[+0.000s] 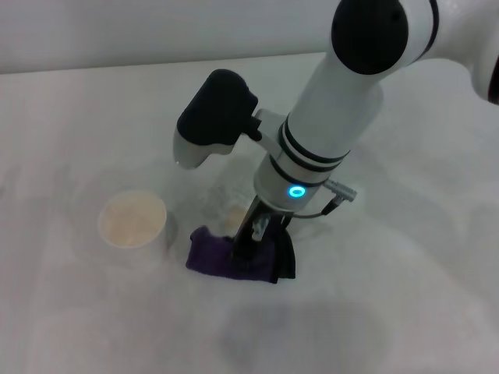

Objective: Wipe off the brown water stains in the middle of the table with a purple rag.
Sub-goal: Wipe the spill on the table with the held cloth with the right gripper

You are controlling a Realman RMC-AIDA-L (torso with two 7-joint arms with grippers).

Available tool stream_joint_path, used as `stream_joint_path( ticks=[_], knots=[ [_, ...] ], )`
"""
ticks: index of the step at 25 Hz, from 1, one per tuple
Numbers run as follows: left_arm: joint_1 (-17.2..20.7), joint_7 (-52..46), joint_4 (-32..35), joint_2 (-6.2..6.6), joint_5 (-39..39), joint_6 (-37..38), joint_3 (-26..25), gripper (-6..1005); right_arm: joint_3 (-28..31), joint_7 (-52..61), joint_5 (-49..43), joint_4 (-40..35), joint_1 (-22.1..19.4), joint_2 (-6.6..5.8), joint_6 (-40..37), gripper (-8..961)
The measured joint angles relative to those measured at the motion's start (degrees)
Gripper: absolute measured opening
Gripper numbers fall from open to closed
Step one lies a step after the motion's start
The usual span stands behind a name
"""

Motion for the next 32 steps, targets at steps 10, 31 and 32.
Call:
stream_joint_path(
  ticks=[10, 31, 32],
  knots=[
    [1.65, -0.01, 0.09, 0.11, -0.29, 0.77, 0.0, 877, 1.15, 5.98, -6.86, 4.04, 3.49, -0.02, -2.89, 88],
    [1.72, 0.06, 0.13, 0.09, -0.46, 0.76, -0.03, 877, 2.59, 9.52, -12.54, -1.9, 3.22, -0.03, 2.57, 89],
    [1.73, 0.06, 0.13, 0.09, -0.46, 0.76, -0.02, 877, 1.75, 8.28, -10.2, -1.93, 3.36, -0.01, 2.92, 89]
  ],
)
